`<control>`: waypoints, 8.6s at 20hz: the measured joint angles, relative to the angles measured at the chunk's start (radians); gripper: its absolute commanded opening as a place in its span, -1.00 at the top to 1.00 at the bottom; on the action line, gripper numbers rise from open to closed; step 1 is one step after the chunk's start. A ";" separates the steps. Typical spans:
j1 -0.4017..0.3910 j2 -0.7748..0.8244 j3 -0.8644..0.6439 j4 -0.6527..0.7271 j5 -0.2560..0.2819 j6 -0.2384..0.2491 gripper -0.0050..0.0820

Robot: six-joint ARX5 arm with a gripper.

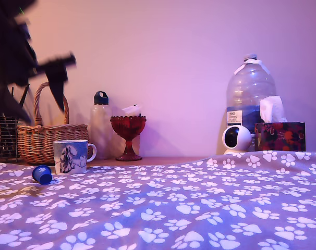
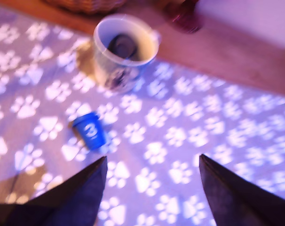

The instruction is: Pick the coffee capsule and then drop it inside the coffee cup in front of you

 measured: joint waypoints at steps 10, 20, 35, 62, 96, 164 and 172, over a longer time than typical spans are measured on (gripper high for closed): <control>0.055 0.194 0.173 -0.113 -0.031 0.016 -0.41; 0.112 0.359 0.277 -0.155 -0.005 0.007 -0.41; 0.111 0.496 0.343 -0.172 -0.001 -0.031 -0.37; 0.113 0.520 0.343 -0.140 0.037 0.254 0.64; 0.191 0.535 0.758 -0.155 0.240 0.538 0.67; 0.137 0.221 0.640 -0.417 0.198 0.554 0.87; 0.138 -0.024 0.232 -0.207 0.203 0.523 0.88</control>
